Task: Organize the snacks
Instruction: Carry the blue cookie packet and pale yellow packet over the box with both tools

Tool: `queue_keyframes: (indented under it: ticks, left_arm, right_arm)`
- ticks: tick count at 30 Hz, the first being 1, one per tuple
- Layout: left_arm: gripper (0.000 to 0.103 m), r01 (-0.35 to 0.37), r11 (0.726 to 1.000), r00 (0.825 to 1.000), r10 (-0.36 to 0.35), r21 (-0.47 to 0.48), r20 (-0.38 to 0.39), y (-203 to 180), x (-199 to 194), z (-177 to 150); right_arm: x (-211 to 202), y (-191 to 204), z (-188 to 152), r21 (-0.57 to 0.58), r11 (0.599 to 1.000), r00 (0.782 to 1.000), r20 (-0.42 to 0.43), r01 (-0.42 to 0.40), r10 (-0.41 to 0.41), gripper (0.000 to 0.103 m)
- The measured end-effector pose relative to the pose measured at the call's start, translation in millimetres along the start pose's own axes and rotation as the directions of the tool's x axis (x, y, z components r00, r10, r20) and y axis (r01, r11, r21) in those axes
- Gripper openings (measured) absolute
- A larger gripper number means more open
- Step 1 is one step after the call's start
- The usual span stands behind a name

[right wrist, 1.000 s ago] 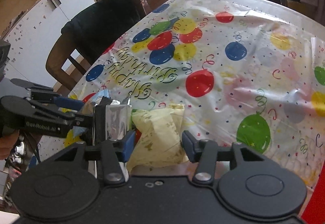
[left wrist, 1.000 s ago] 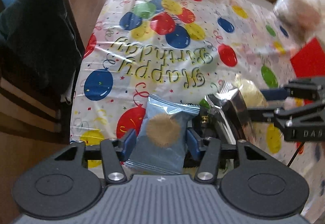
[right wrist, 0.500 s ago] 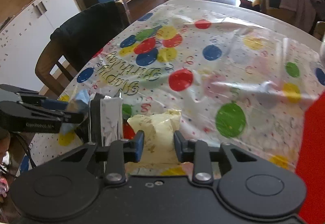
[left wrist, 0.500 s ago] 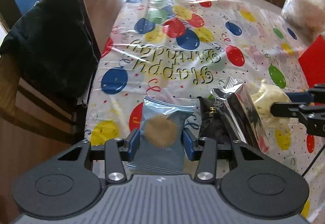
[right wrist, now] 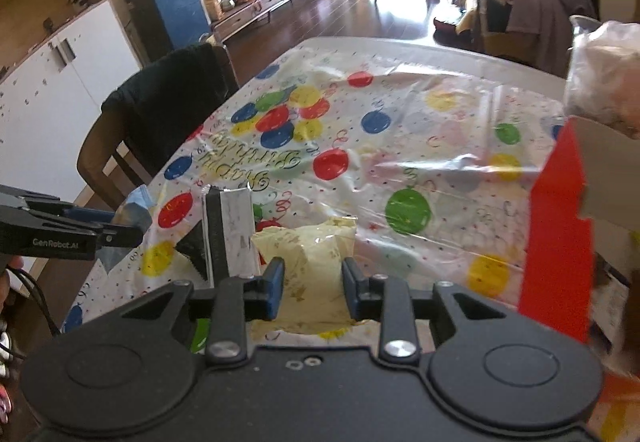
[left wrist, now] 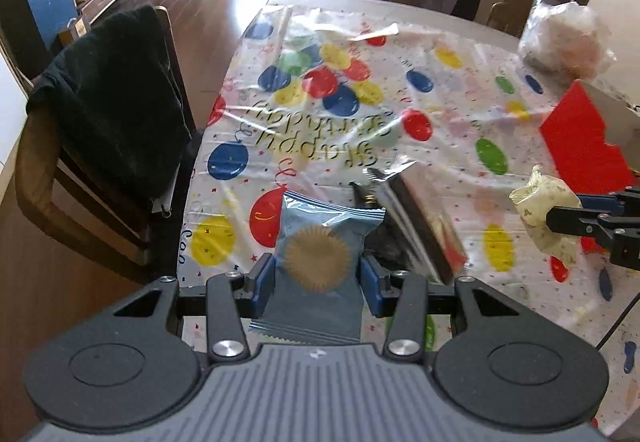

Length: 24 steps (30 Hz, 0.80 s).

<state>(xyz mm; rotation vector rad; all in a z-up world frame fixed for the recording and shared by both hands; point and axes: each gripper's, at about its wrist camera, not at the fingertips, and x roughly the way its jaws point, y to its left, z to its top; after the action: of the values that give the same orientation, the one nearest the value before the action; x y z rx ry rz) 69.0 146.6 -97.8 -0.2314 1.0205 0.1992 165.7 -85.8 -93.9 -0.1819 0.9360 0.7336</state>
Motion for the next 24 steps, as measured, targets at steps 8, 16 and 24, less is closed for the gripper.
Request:
queue_keyframes:
  ticks: [8, 16, 24]
  left_arm:
    - [0.045, 0.020, 0.998, 0.997, -0.023, 0.053, 0.070, -32, -44, 3]
    - [0.045, 0.086, 0.988, 0.988, -0.101, 0.125, 0.117, -85, -70, 19]
    - [0.045, 0.139, 0.965, 0.978, -0.170, 0.222, 0.125, -168, -69, 41]
  right_arm:
    - [-55, -3, -8, 0.036, 0.998, 0.995, 0.082, 0.057, -0.060, 0.029]
    - [-102, -30, -13, 0.072, 0.990, 0.980, 0.148, 0.122, -0.132, 0.029]
    - [-138, -88, -21, 0.140, 0.973, 0.962, 0.181, 0.181, -0.205, 0.029]
